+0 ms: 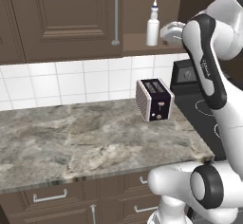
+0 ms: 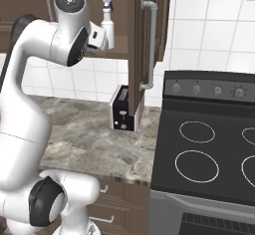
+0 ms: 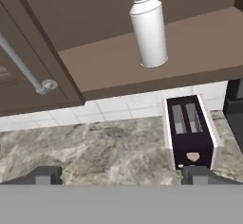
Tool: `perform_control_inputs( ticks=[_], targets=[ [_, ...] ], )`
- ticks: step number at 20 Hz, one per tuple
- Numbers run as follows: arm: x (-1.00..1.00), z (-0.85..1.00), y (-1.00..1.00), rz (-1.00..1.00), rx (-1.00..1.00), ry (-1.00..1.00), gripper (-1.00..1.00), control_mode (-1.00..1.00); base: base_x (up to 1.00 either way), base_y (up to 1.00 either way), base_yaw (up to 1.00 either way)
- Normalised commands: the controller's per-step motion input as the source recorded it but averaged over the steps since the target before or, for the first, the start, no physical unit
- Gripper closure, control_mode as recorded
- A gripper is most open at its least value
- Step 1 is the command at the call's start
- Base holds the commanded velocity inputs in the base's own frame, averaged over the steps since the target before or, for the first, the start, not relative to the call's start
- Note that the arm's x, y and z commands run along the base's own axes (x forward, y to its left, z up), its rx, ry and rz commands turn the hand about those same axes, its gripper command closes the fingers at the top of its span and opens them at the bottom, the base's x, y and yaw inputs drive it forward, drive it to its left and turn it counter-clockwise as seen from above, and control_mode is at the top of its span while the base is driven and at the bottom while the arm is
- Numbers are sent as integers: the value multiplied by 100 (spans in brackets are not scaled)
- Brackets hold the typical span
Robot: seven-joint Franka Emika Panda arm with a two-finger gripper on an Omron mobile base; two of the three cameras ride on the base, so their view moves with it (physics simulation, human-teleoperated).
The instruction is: Open the cabinet. Pick the spray and place it next to the sink. Then close the cabinet.
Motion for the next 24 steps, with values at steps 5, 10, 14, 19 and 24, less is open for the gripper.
perform_control_inputs(
  ticks=[5, 10, 14, 19, 24],
  targets=[
    [75, 0, 0, 6, 0, -10, -100, -100, 0, 0, 0],
    [88, 0, 0, 0, 0, -9, -100, -100, 0, 0, 0],
    [75, 0, 0, 0, -2, -2, -100, -100, 0, 0, 0],
    [66, 0, -1, 0, -5, 0, -100, -100, 0, 0, 0],
    [68, 0, -16, 0, -4, 0, -100, -100, 0, 0, 0]
  ],
)
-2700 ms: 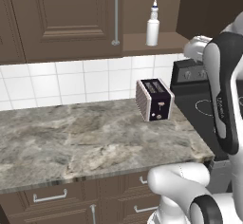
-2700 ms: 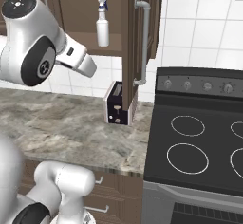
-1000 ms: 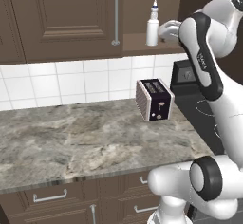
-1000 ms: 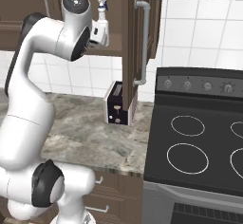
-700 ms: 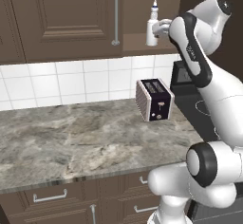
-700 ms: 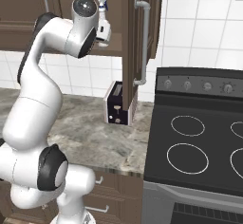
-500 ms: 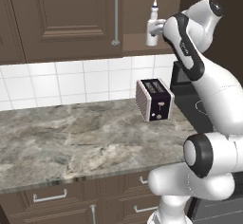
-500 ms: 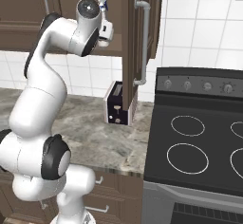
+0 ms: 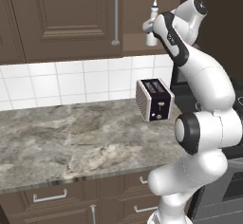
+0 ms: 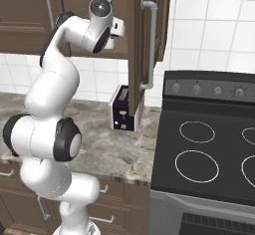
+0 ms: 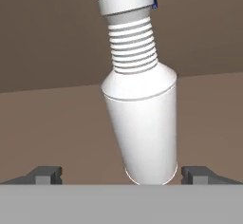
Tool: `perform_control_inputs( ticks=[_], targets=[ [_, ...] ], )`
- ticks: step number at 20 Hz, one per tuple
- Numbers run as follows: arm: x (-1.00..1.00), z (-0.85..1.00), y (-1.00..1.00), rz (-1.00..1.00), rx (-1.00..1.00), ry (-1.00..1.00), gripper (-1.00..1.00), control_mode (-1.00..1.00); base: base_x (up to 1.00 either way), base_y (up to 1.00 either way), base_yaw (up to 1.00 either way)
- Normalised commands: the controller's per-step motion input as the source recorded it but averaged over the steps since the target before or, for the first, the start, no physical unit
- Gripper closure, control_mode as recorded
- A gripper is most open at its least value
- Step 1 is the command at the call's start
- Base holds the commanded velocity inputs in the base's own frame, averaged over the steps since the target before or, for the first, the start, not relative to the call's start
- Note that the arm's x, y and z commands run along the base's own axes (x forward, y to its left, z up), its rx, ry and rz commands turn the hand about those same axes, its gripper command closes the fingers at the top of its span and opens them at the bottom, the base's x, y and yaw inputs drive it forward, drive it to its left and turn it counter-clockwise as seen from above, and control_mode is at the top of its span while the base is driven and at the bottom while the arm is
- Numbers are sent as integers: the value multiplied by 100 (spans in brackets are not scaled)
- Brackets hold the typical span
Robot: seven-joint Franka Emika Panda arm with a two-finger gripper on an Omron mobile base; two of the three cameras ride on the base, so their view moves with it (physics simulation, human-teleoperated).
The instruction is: Open the cabinet. Pick the spray and place it next to the sink. Then close the cabinet.
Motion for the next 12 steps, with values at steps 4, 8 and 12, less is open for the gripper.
perform_control_inputs(
  ticks=[4, 8, 12],
  targets=[
    [50, 0, -23, 0, 0, 0, -100, -100, 0, 0, 0],
    [31, 0, -17, 0, 0, 0, -100, -100, 0, 0, 0],
    [9, 0, 0, 2, 0, 0, -100, -100, 0, 0, 0]
  ],
)
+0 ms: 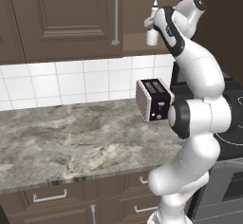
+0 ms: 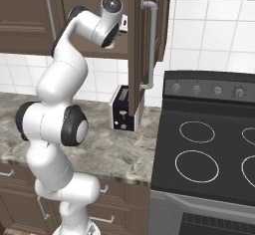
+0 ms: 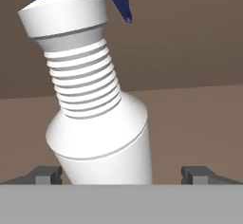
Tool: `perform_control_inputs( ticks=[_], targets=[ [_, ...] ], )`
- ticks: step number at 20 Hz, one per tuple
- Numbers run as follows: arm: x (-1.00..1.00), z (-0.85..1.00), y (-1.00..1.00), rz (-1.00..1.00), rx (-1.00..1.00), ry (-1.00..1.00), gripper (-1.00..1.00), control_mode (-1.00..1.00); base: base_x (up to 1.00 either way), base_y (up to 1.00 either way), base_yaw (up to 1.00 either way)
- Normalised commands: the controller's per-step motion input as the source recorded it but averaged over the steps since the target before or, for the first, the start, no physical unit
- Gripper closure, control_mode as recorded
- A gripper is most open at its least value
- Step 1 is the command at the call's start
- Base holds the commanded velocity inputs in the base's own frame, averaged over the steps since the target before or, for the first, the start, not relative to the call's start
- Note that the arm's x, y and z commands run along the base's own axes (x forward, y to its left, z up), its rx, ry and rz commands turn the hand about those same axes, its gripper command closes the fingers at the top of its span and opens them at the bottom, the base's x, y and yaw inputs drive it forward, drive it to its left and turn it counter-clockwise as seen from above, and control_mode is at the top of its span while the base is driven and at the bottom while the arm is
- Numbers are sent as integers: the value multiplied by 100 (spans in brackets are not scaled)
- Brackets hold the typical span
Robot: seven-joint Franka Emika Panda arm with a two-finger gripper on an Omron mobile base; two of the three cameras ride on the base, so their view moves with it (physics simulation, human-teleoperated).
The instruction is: Open the cabinet. Pick the spray and place it next to the sink. Then close the cabinet.
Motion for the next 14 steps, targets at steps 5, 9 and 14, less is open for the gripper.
perform_control_inputs(
  ticks=[5, 9, 14],
  targets=[
    [0, 0, 0, 4, 0, 0, -100, -100, 0, 0, 0],
    [0, 0, 0, 5, 0, 0, -100, -100, 0, 0, 0],
    [6, 0, 0, 9, 0, 0, -100, -100, 0, 0, 0]
  ],
)
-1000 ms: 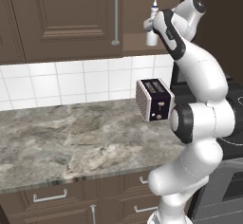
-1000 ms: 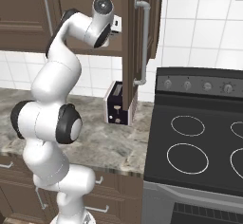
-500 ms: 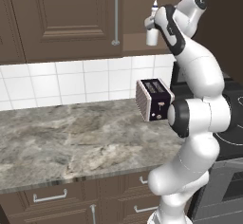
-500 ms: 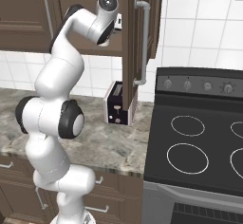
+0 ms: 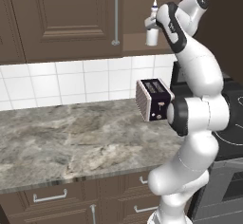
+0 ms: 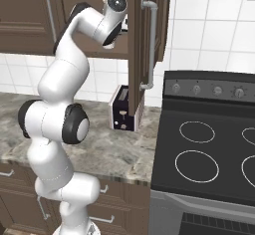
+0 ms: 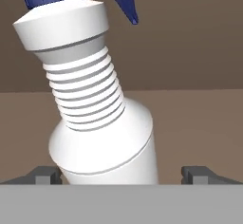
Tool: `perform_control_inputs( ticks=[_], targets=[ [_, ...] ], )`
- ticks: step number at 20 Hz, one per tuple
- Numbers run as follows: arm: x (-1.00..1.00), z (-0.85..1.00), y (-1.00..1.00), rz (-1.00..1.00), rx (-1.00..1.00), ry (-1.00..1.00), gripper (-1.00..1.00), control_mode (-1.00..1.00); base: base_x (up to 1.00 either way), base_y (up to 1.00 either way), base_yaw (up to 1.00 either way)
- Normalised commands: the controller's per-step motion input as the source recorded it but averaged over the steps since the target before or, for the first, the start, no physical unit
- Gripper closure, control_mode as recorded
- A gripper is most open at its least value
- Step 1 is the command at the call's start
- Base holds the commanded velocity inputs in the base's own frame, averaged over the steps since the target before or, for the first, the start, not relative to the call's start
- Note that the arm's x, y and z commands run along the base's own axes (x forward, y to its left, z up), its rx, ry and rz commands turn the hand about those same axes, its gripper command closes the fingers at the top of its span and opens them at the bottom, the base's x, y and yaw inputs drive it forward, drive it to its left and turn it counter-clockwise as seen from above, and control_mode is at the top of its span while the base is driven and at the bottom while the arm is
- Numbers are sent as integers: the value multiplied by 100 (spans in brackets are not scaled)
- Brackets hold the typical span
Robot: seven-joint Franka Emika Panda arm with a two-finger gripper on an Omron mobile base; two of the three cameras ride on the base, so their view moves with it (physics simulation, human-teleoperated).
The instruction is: Open the cabinet. Pick the spray and place it next to the sink. Then close the cabinet.
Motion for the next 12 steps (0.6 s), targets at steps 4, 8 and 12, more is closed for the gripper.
perform_control_inputs(
  ticks=[4, 8, 12],
  targets=[
    [20, -1, 0, 8, 0, -4, -100, -100, 0, 0, 0],
    [10, -2, 0, 6, 0, -9, -100, -100, 0, 0, 0],
    [0, 0, 0, 0, 0, -1, -100, -100, 0, 0, 0]
  ],
)
